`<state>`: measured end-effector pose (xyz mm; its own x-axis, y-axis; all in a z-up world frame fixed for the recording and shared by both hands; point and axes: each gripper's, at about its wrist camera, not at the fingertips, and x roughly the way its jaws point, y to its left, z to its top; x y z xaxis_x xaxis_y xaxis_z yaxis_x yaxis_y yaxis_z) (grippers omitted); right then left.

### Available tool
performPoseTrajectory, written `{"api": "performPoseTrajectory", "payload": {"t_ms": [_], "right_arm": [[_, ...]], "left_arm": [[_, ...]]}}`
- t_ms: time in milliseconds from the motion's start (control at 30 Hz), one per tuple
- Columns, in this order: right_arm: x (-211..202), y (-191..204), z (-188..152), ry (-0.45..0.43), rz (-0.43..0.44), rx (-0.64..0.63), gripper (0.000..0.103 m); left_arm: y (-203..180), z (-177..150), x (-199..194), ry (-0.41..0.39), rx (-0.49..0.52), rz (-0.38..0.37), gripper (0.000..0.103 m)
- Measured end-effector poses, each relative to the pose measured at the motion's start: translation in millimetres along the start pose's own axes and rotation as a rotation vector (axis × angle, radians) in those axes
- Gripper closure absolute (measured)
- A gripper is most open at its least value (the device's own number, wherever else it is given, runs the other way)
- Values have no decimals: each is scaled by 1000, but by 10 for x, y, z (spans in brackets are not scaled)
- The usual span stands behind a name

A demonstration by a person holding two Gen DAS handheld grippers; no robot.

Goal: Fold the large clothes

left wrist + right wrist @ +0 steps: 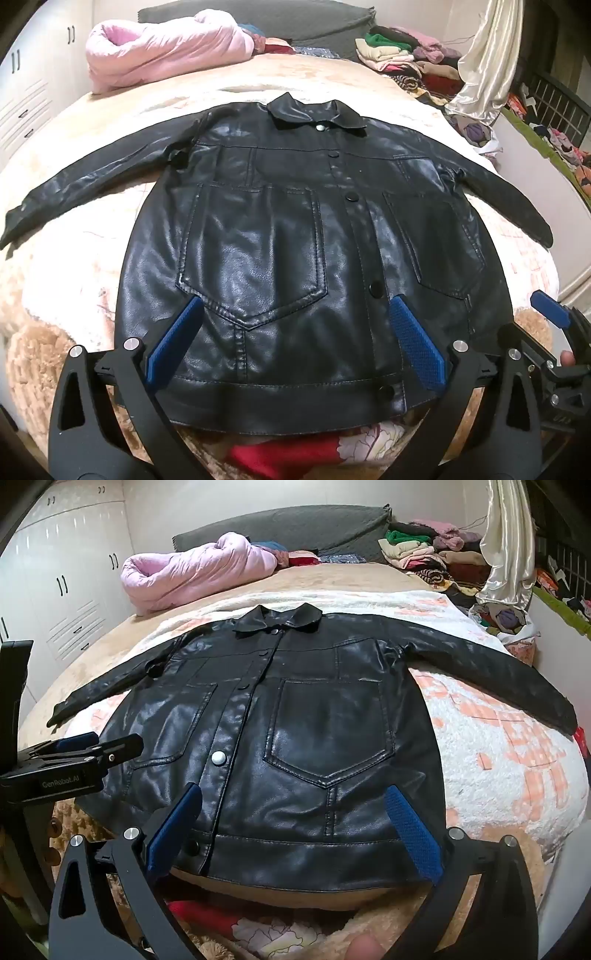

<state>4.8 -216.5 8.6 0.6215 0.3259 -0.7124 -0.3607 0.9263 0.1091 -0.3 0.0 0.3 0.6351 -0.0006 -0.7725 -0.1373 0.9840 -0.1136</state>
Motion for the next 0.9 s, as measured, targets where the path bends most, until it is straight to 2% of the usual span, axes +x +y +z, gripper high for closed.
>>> {"api": "performPoseTrajectory", "payload": {"t_ms": [900], "right_arm": [[-11,-17,2,-7,2,2,4]], "left_arm": [[-36,9,11,4,8,-3,9]]}}
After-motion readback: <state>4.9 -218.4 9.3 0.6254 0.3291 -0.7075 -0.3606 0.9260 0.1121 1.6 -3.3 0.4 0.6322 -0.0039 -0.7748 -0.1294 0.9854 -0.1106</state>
